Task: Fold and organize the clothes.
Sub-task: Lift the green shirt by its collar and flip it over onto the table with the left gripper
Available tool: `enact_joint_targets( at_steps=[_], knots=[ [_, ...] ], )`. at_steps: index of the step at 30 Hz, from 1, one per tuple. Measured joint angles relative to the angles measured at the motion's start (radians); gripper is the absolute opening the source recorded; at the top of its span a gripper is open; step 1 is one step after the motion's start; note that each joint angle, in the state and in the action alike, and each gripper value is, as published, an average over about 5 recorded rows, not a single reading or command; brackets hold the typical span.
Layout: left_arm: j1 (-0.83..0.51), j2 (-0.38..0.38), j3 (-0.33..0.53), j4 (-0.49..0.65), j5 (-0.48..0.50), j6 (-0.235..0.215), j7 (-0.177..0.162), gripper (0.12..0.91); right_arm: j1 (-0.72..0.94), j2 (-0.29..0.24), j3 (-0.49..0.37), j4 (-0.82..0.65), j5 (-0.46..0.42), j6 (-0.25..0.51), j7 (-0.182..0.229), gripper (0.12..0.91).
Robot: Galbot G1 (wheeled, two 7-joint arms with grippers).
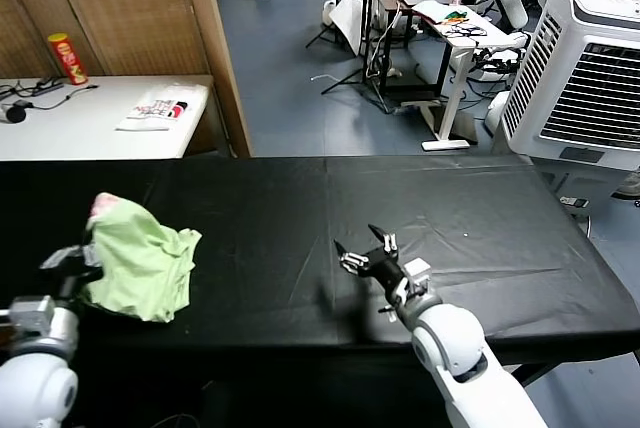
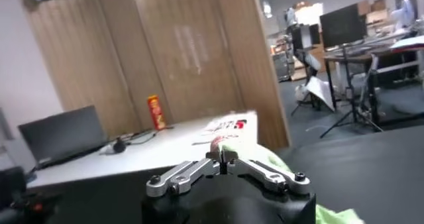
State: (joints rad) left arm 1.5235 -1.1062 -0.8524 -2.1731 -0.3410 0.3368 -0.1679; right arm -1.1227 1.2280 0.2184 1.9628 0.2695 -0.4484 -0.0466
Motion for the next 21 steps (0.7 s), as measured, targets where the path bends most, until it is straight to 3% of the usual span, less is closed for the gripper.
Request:
enact_joint_targets(
  at_steps=[9,18,21],
  knots=[
    [-0.07,-0.089,0.264,-0.056,0.03,0.054,-0.034,0.133,-0.064,-0.031,0.058,0.017,0.049,0.005,-0.001,0.798],
    [-0.152,-0.263,0.535,-0.006,0.154,0.048,-0.036,0.133,-0.094,-0.056,0.091,0.01,0.051,0.002,-0.001,0.798],
    [-0.165,-0.323,0.598,0.025,0.202,0.043,-0.022,0.133,-0.098,-0.056,0.086,0.014,0.056,-0.003,-0.002,0.798]
  ],
)
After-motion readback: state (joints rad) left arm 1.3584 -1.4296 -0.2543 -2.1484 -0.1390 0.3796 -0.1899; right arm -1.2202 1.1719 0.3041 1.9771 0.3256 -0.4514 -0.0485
